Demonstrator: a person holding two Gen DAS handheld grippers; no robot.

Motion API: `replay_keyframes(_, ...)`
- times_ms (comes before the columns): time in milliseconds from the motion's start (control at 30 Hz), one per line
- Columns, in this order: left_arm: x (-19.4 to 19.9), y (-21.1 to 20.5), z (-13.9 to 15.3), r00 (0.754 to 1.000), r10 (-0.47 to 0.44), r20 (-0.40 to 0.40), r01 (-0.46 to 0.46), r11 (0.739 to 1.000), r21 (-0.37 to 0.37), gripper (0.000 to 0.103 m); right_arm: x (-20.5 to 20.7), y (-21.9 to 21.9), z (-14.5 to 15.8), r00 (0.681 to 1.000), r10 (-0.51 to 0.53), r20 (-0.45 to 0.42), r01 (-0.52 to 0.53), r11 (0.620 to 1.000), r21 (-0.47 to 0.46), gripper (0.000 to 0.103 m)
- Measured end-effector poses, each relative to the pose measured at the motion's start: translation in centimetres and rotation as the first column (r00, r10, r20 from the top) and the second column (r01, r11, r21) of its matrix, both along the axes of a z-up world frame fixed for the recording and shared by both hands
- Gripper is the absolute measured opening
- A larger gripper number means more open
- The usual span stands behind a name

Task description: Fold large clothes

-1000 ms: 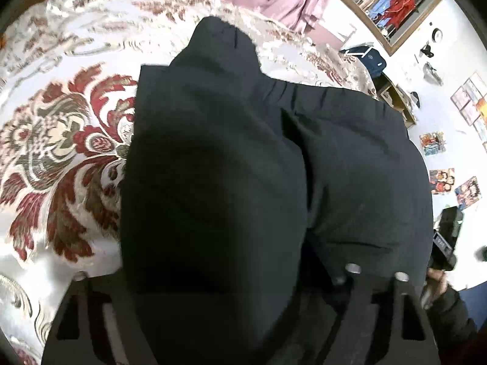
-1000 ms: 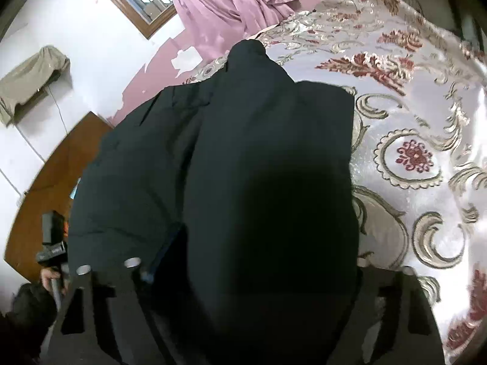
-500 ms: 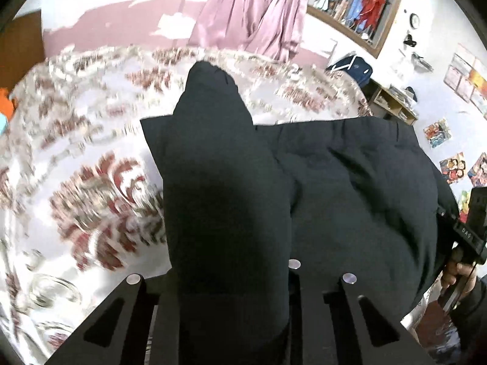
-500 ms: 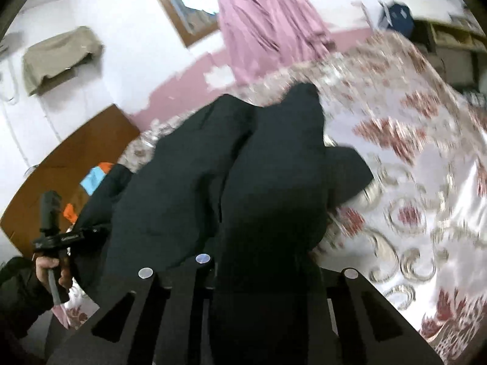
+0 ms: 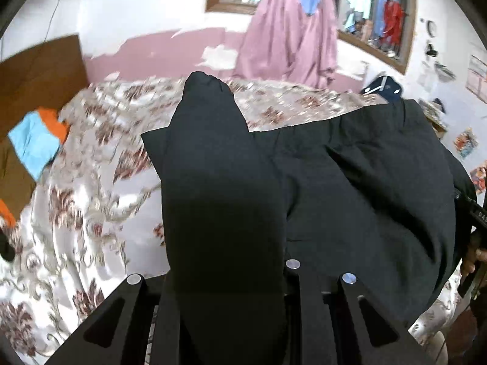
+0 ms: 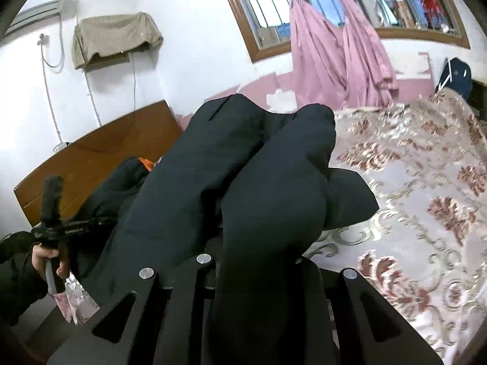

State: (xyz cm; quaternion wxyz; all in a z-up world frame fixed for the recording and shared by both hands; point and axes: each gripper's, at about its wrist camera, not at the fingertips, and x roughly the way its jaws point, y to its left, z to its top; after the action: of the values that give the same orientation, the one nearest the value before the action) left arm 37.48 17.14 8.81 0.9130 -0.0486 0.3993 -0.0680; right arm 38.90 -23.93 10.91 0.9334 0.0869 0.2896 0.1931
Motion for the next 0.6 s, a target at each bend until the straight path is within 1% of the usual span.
replay_keyframes(67,0.5,0.6,-2.5,0.999,0.021,-0.037,-0.021,1.0,0.005,0.021,1.1,1.0,-1.7,0.999,-0.006,-0.044,0.005,1.0,-0.018,0.015)
replay_keyframes(133,0.5,0.7,-4.1,0.999,0.034,-0.038,-0.034,0.999,0.005,0.021,1.9,1.4,-4.0,0.993,-0.028,-0.112,0.023,0.999,-0.044,0.015)
replay_keyframes(200,0.4,0.9,-5.0,0.999,0.037,-0.036,-0.038,0.999,-0.01,0.022,2.2,1.0,-5.9,0.984,-0.063,-0.165,0.053,0.997,-0.06,0.015)
replay_keyframes(267,0.5,1.1,-5.6,0.998,0.034,-0.046,-0.034,0.999,-0.011,0.024,2.0,0.2,-7.4,0.973,-0.095,-0.209,0.086,0.995,-0.052,0.016)
replay_keyframes(333,0.9,1.3,-6.0,0.997,0.035,-0.064,-0.036,0.999,-0.013,0.03,2.4,-0.1,-8.1,0.965,-0.123,-0.232,0.115,0.992,-0.048,0.019)
replay_keyframes(367,1.1,1.5,-6.1,0.996,0.039,-0.075,-0.041,0.999,-0.017,0.034,2.6,-0.5,-8.4,0.959,-0.139,-0.248,0.131,0.99,-0.048,0.023)
replay_keyframes(400,1.2,1.7,-6.2,0.995,0.046,-0.083,-0.048,0.999,-0.022,0.04,2.7,-0.4,-8.5,0.955,-0.147,-0.259,0.138,0.989,-0.05,0.025)
replay_keyframes(467,1.3,2.2,-6.6,0.992,0.069,-0.106,-0.074,0.996,-0.046,0.046,2.8,-0.2,-8.6,0.95,-0.157,-0.27,0.144,0.987,-0.067,0.028)
replay_keyframes(533,1.4,2.8,-7.0,0.985,0.104,-0.136,-0.114,0.991,-0.069,0.059,2.4,0.3,-8.4,0.946,-0.173,-0.274,0.144,0.982,-0.123,0.036)
replay_keyframes(567,1.4,3.1,-7.1,0.978,0.134,-0.158,-0.147,0.987,-0.071,0.062,2.5,0.6,-8.3,0.946,-0.178,-0.271,0.141,0.979,-0.147,0.043)
replay_keyframes(600,1.3,3.3,-7.2,0.971,0.16,-0.175,-0.175,0.982,-0.069,0.068,2.2,0.8,-8.2,0.947,-0.182,-0.264,0.142,0.976,-0.166,0.053)
